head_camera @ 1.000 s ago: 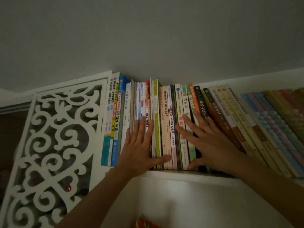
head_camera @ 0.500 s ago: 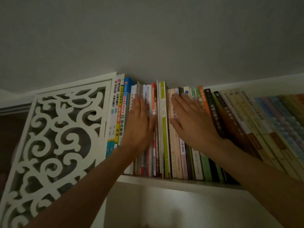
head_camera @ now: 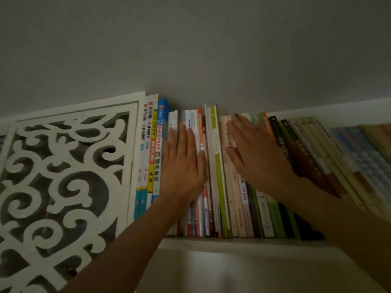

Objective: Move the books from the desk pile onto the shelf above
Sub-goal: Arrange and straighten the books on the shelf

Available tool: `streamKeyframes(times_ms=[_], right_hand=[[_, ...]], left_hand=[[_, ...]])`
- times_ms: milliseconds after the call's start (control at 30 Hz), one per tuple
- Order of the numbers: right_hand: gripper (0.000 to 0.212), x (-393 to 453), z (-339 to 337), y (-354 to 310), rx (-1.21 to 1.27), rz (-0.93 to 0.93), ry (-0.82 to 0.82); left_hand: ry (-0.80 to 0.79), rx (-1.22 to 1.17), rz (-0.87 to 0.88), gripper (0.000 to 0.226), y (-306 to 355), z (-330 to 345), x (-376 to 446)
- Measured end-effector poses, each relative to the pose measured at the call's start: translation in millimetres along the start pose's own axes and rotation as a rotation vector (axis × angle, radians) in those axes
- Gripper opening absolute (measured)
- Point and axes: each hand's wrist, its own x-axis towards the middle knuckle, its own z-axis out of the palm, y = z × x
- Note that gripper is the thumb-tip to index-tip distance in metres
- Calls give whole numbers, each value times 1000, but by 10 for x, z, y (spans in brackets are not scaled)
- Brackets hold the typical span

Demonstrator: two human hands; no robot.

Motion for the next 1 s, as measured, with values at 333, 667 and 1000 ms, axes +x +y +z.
streamKeyframes(times_ms=[333, 667, 1000], right_hand=[[68, -577, 302, 83, -244, 207, 2], [65, -784, -333, 529, -52, 95, 3], [105, -1352, -851, 1317, -132, 306, -606]], left_hand=[[-75, -53, 106, 64, 207, 203, -509], [-79, -189, 71, 71, 833, -3, -514], [-313, -125, 139, 109, 1494, 184, -452]])
